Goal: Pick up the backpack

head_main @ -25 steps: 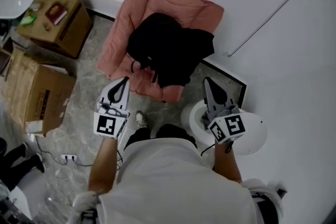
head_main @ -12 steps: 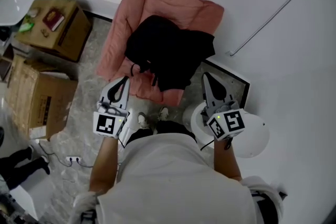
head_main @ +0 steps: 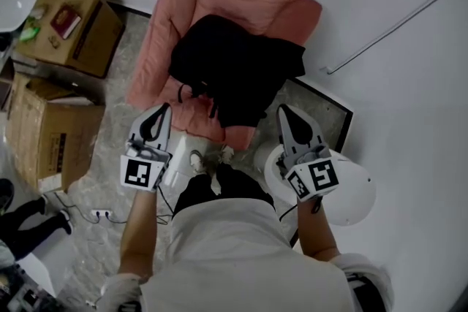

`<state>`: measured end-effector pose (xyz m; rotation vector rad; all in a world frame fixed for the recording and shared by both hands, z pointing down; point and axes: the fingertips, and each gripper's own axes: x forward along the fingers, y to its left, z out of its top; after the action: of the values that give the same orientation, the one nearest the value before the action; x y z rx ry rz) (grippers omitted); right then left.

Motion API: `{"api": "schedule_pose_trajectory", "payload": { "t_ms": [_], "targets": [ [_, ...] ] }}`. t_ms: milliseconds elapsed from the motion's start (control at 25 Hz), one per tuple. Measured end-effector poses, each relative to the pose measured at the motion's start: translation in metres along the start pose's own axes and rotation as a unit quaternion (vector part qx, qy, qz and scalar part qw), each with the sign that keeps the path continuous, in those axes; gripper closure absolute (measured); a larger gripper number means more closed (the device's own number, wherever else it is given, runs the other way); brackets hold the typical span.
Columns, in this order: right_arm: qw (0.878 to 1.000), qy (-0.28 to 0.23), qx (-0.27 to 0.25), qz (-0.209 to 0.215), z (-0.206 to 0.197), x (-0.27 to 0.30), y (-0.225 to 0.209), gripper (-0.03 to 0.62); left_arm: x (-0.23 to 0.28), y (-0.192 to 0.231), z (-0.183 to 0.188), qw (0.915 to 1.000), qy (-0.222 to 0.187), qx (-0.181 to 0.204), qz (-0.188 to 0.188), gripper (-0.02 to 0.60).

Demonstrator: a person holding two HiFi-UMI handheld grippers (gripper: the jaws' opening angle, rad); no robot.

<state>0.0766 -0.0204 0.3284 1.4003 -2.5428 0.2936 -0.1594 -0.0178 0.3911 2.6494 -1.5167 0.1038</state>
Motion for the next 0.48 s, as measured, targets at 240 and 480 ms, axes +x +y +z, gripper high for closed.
{"api": "schedule_pose_trajectory", "payload": {
  "t_ms": [240,480],
  "targets": [
    [0.999,0.025,0.028,0.024,-0.048,0.037,-0.005,0.572,0.030,0.004,-0.040,0.9996,0.018,-0.011,-0.017,0.563],
    [0.998,0.024,0.030,0.046,-0.072,0.068,-0.003,0.572,0.057,0.009,-0.076,0.9990,0.026,-0.015,-0.031,0.563]
  ]
}}
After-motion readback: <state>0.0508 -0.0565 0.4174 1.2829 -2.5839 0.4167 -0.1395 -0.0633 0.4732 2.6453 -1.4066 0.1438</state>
